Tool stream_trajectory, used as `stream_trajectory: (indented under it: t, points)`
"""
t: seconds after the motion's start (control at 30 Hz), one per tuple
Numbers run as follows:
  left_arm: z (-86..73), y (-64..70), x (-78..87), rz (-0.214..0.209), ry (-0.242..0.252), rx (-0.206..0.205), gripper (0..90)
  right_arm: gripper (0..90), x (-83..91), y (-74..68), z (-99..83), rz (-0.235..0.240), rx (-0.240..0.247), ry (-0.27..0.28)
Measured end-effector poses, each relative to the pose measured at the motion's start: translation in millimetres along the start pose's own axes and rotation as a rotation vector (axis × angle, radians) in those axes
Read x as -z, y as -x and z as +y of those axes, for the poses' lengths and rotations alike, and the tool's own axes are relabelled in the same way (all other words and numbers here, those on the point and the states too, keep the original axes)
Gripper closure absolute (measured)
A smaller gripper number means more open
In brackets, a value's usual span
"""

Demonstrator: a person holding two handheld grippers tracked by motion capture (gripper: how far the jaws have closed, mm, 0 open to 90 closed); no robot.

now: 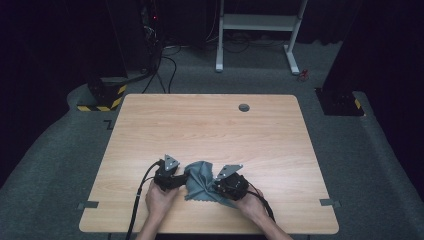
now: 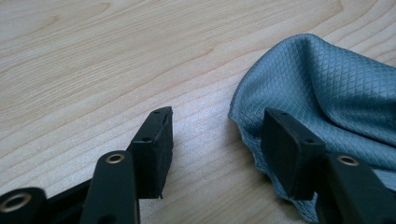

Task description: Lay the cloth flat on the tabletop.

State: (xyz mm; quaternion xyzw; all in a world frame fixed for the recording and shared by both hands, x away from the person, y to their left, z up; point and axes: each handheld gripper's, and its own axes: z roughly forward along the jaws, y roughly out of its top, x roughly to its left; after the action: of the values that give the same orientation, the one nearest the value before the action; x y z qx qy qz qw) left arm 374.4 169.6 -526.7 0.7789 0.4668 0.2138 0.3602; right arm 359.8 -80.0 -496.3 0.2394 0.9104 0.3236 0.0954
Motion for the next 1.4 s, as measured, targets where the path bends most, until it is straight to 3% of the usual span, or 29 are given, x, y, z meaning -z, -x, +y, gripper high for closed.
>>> stream_trajectory:
  t: [0.1,0.3,0.37,0.47,0.53,0.63,0.9,1.1,1.27,1.4]
  points:
    - [0.0,-0.1,0.0,0.000,0.000,-0.002,44.2,88.1,5.8,1.0,-7.5,-0.022,0.008,-0.001]
    - [0.1,-0.1,0.0,0.001,0.000,-0.002,44.1,87.8,21.1,10.2,-16.9,-0.072,-0.044,0.056]
    - [0.1,-0.1,0.0,0.001,0.000,-0.002,44.2,87.8,25.2,12.0,-20.2,-0.104,-0.041,0.056]
    - [0.1,0.0,-0.1,0.001,0.001,-0.001,44.1,88.2,27.1,16.4,-27.7,-0.200,-0.009,0.025]
    - [0.1,0.0,-0.1,0.001,0.001,-0.001,44.2,88.3,24.9,24.3,-33.6,-0.241,-0.036,0.006]
    - [0.1,0.0,-0.1,0.001,0.001,-0.001,44.2,87.6,22.6,34.5,-38.3,-0.263,-0.077,0.000]
    - [0.1,0.0,-0.1,0.001,0.001,-0.002,44.1,87.4,32.9,56.0,-34.9,-0.283,-0.163,0.045]
    - [0.1,0.0,-0.1,0.001,0.001,-0.001,44.2,85.2,32.9,74.2,-37.5,-0.298,-0.226,0.028]
    - [0.1,-0.1,-0.1,0.001,0.001,-0.002,44.2,80.4,32.5,79.1,-38.3,-0.261,-0.272,0.053]
    - [0.1,0.0,-0.1,0.001,0.001,-0.001,44.2,70.5,29.3,79.1,-32.0,-0.221,-0.292,0.061]
